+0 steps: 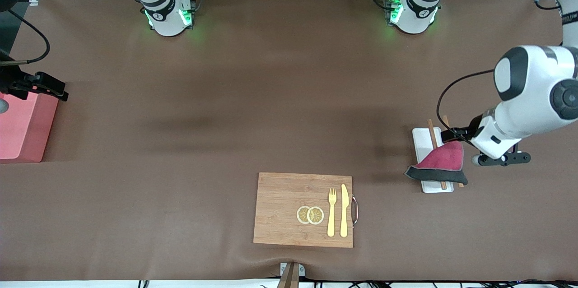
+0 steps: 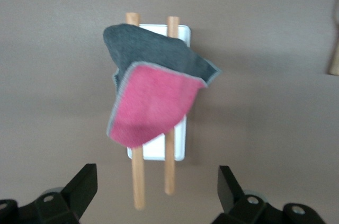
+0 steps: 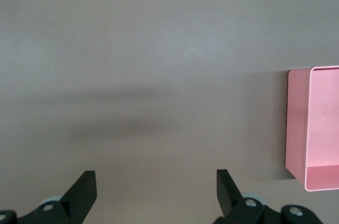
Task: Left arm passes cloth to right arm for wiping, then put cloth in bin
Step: 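Reach the left gripper down to the pink-grey cloth on the tray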
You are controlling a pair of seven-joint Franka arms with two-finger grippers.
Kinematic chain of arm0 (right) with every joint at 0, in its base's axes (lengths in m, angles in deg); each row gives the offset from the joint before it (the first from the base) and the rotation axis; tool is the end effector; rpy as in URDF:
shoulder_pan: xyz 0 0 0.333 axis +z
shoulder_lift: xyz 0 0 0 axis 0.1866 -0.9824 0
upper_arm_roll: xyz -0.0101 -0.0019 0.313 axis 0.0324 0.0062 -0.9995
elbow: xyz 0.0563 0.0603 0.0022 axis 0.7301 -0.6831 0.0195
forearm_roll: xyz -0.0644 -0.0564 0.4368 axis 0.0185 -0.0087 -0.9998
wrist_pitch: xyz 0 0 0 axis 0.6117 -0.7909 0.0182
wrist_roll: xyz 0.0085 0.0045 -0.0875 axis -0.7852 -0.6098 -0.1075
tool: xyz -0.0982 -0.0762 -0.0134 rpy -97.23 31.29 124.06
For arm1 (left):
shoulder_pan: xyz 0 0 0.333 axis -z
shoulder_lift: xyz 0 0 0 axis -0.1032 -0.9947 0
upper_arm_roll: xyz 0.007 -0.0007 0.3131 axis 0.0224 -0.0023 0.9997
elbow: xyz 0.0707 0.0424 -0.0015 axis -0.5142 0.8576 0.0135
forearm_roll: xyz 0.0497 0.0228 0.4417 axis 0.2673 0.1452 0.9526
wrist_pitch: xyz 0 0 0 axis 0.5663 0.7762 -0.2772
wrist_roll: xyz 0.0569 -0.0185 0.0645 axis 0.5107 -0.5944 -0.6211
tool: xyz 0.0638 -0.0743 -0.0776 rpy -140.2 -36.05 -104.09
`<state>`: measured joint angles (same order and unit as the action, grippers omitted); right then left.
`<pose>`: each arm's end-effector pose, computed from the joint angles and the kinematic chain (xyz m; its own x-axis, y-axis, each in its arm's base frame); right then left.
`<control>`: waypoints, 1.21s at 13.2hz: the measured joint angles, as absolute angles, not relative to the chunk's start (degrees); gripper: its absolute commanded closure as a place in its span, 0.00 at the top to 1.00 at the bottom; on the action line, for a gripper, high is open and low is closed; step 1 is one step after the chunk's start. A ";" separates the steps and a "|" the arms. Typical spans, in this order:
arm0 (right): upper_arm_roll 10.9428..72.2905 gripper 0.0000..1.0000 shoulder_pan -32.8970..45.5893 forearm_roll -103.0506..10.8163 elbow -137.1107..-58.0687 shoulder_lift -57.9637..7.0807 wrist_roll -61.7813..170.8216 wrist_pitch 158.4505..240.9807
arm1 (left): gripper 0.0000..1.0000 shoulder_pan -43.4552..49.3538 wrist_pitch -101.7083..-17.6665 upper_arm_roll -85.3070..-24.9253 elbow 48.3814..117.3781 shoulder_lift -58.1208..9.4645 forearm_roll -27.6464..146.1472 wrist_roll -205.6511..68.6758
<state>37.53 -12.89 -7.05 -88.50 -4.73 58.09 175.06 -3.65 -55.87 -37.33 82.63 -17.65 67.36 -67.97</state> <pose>0.6212 -0.0423 0.5773 0.9989 -0.0351 -0.0324 -0.0339 -0.9987 0.0376 0.6796 -0.0334 0.3359 0.9939 0.0622 -0.0910 0.0631 -0.9980 0.0067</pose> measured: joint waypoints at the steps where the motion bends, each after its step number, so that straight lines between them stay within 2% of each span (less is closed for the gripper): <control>1: 37.52 1.00 -12.90 -7.05 -88.50 -4.73 58.09 175.06 | 1.00 -4.17 -56.83 -37.29 82.30 -19.19 67.36 -67.54; 2: 37.52 1.00 -12.91 -7.05 -88.50 -4.73 58.09 175.06 | 0.97 -4.56 -57.43 -37.28 81.92 -20.49 67.37 -67.07; 5: 37.52 1.00 -12.94 -7.05 -88.50 -4.74 58.08 175.05 | 0.74 -6.47 -58.63 -37.23 80.67 -23.93 67.38 -65.09; 7: 37.52 1.00 -12.94 -7.06 -88.50 -4.75 58.08 175.05 | 0.53 -6.83 -59.25 -37.24 80.44 -25.38 67.38 -64.88; 8: 37.52 1.00 -12.94 -7.06 -88.50 -4.76 58.08 175.05 | 0.34 -6.82 -59.37 -37.32 80.33 -25.69 67.38 -64.85; 9: 37.52 1.00 -12.95 -7.06 -88.50 -4.76 58.08 175.05 | 0.23 -6.79 -59.37 -37.39 80.18 -25.83 67.38 -64.84; 12: 37.52 1.00 -12.95 -7.06 -88.50 -4.76 58.07 175.04 | 0.00 -6.73 -59.37 -37.45 79.98 -25.86 67.38 -64.84; 16: 37.52 1.00 -12.95 -7.06 -88.50 -4.76 58.06 175.01 | 0.00 -6.67 -59.37 -37.58 79.52 -26.06 67.38 -64.84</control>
<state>37.52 -12.95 -7.06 -88.50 -4.76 58.06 175.01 -6.67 -59.37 -37.58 79.52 -26.06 67.38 -64.84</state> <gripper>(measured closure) 0.000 0.969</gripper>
